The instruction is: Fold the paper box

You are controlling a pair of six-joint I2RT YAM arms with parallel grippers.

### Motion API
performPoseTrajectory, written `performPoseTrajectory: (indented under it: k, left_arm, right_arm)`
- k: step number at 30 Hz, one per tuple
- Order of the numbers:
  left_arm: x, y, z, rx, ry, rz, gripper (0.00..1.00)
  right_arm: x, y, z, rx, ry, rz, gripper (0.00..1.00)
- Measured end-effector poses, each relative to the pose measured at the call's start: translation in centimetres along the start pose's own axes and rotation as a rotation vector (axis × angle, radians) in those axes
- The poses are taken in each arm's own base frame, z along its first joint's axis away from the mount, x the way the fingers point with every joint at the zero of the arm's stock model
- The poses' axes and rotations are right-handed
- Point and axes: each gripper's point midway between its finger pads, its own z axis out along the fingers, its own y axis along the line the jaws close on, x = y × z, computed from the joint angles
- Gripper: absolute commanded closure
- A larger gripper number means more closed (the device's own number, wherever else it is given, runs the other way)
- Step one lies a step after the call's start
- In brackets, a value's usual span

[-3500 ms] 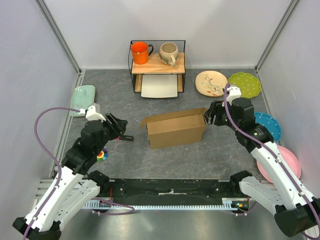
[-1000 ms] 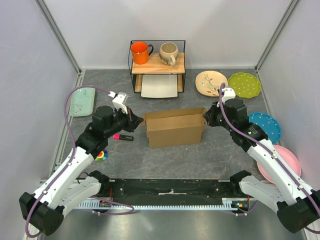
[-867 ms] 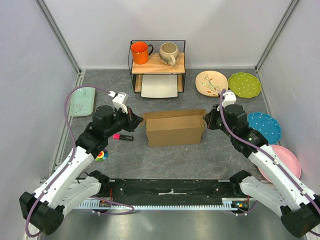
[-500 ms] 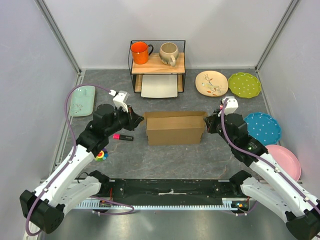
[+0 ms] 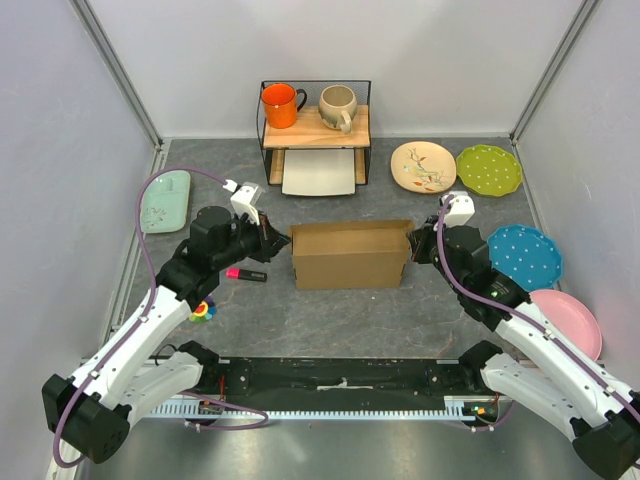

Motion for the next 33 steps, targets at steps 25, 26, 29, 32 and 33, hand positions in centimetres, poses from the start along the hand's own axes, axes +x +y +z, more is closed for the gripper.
performPoseTrajectory:
  k: [25, 26, 29, 32, 33]
  left_arm:
    - [0.1, 0.0, 0.2, -0.012, -0.001, -0.083, 0.67]
    - [0.1, 0.1, 0.2, -0.019, -0.003, -0.082, 0.66]
    - [0.0, 0.3, 0.1, -0.029, -0.008, -0.076, 0.63]
    - [0.0, 0.7, 0.1, -0.05, -0.01, -0.064, 0.61]
    - [0.1, 0.8, 0.1, -0.056, -0.009, -0.059, 0.61]
  right_arm:
    - [0.1, 0.3, 0.1, 0.001, -0.003, 0.001, 1.0]
    - [0.1, 0.3, 0.1, 0.001, -0.003, 0.001, 1.0]
    - [0.1, 0.3, 0.1, 0.001, -0.003, 0.001, 1.0]
    - [0.1, 0.3, 0.1, 0.001, -0.002, 0.001, 1.0]
    - [0.1, 0.3, 0.1, 0.002, -0.003, 0.001, 1.0]
